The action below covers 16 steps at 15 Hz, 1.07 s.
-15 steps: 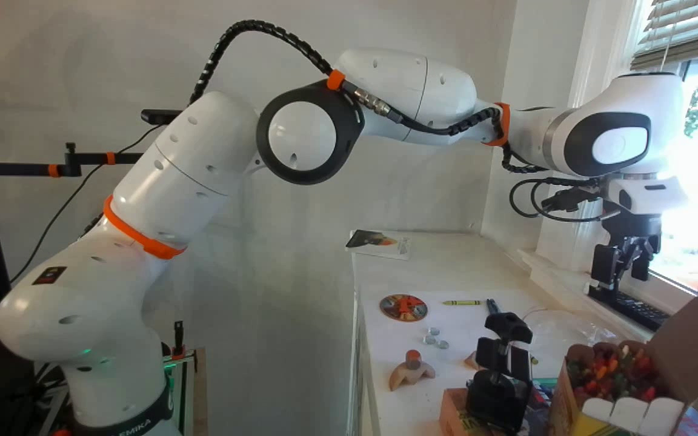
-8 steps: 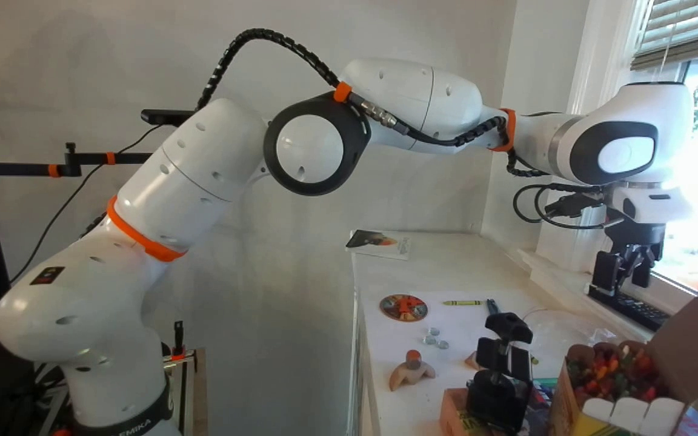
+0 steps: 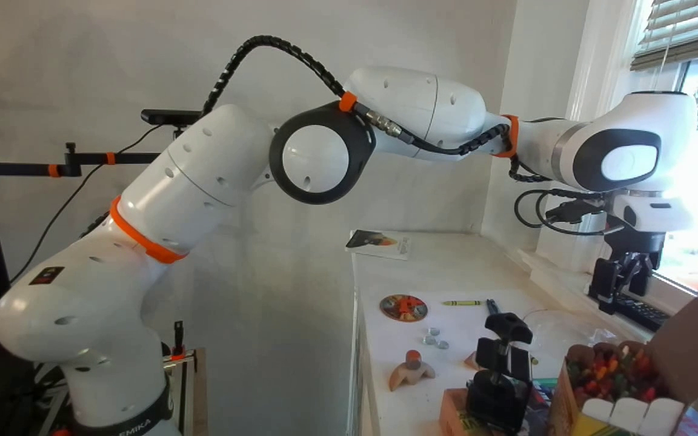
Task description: Remove the remote from the window sill
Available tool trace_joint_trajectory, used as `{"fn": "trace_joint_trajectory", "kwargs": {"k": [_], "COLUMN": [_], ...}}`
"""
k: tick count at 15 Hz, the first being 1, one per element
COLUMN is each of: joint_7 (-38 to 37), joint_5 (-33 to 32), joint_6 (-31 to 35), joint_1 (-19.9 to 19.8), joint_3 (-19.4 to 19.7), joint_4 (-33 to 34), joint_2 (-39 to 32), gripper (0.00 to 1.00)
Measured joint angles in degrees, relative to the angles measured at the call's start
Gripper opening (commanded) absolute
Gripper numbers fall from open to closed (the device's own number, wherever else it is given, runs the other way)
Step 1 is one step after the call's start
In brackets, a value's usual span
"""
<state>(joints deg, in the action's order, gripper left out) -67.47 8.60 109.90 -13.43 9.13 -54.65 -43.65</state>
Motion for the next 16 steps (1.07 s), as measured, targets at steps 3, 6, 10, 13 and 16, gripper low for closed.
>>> {"fn": "trace_joint_trajectory", "kwargs": {"k": [3,6,10,13,16], "joint_7": [-0.2,-1.1,-1.3,-1.4,-1.7], "joint_5": [0.0,0.0,0.0,0.0,-0.1], "joint_6": [-0.1,-2.7,-4.3,-3.9,-3.0], "joint_1": [-0.2,-0.5,-0.8,-0.8,-0.7], "joint_3": [0.0,0.0,-0.1,-0.1,0.3], "joint_4": [0.9,1.7,2.2,2.3,2.5], "joint_2": [-0.9,-1.1,-1.1,-1.1,-0.7], "gripper": [0.54,0.33,0.27,0.27,0.27]}}
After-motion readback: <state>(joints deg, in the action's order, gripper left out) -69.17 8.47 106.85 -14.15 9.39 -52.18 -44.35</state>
